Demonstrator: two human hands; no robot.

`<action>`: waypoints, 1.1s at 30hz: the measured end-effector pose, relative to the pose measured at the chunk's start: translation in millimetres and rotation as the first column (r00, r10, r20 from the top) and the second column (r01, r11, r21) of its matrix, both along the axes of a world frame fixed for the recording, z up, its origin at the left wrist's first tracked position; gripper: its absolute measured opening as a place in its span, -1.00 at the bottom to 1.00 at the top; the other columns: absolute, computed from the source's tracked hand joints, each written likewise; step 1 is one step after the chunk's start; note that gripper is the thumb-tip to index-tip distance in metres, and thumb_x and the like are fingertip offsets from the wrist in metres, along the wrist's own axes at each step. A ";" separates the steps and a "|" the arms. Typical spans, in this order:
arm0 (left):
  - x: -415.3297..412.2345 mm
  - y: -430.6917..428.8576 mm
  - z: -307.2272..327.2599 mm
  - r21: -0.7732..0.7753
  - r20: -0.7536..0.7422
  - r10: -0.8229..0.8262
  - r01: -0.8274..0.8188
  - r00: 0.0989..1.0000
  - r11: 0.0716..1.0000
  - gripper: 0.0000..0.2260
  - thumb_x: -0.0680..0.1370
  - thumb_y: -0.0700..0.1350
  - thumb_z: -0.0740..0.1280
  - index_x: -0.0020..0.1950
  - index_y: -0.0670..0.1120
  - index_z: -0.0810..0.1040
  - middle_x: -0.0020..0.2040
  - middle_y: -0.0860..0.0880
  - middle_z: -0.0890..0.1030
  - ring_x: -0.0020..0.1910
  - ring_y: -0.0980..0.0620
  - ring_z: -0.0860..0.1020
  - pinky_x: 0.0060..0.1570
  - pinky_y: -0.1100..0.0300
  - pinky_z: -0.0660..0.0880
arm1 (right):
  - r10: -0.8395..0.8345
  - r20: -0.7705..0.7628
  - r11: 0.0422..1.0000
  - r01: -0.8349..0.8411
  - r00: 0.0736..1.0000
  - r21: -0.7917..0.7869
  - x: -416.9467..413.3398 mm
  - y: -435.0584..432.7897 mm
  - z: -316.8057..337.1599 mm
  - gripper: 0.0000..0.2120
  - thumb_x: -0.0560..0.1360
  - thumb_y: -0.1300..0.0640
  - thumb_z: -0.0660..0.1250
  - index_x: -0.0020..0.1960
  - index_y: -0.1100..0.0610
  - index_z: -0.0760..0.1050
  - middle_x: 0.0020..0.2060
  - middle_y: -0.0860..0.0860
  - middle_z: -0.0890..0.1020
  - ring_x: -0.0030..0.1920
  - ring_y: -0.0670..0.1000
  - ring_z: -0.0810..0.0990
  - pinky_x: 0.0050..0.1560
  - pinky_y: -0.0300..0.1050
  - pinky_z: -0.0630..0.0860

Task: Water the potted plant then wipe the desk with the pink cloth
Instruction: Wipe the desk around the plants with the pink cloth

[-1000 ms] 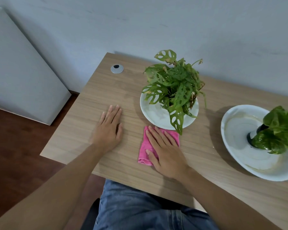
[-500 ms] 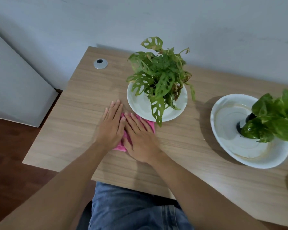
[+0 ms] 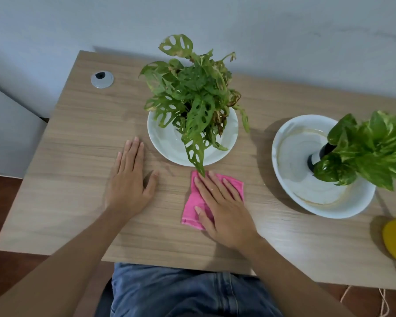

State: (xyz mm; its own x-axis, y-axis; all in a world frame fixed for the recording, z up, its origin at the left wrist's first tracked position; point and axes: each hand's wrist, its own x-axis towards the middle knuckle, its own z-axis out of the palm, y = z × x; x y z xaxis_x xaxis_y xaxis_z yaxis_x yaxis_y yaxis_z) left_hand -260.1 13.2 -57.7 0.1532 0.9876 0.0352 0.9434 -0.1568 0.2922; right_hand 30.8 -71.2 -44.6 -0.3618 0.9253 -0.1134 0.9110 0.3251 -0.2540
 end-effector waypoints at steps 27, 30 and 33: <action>105.0 -39.5 10.0 0.056 0.154 -0.378 0.374 0.913 0.926 -0.41 0.63 -0.16 0.24 0.70 -0.16 0.38 0.68 -0.15 0.42 0.70 -0.19 0.36 0.73 -0.14 0.22 | -0.515 0.034 0.855 0.511 0.856 0.089 4.2 24.0 -2.7 -0.32 0.82 -0.19 -0.09 0.84 0.06 -0.12 0.83 0.03 -0.01 0.83 0.10 -0.04 0.79 0.21 0.02; 114.0 -40.9 6.7 0.038 0.134 -0.375 0.373 0.917 0.927 -0.39 0.71 -0.06 0.22 0.77 -0.12 0.26 0.76 -0.11 0.32 0.76 -0.15 0.29 0.73 -0.18 0.23 | -0.384 0.002 0.921 0.384 0.923 0.064 9.3 7.0 -1.3 -0.32 0.82 -0.18 -0.03 0.84 0.04 -0.13 0.83 -0.01 -0.04 0.83 0.04 -0.09 0.80 0.17 -0.02; 111.9 -44.7 2.8 0.032 0.078 -0.347 0.346 0.934 0.938 -0.41 0.75 -0.01 0.15 0.78 -0.14 0.24 0.77 -0.12 0.30 0.76 -0.14 0.27 0.77 -0.10 0.14 | -0.299 0.014 0.953 0.298 0.954 0.062 36.8 -12.9 -2.2 -0.30 0.82 -0.18 0.02 0.84 0.03 -0.14 0.83 -0.04 -0.07 0.82 0.00 -0.12 0.80 0.16 0.00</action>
State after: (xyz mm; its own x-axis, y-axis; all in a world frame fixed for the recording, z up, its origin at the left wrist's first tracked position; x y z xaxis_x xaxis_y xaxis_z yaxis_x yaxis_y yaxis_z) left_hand -148.1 -31.5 -55.0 0.4819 0.8727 0.0782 0.8028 -0.4755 0.3597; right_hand 67.6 -84.1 -46.8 -0.0662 0.9960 -0.0607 0.9740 0.0513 -0.2205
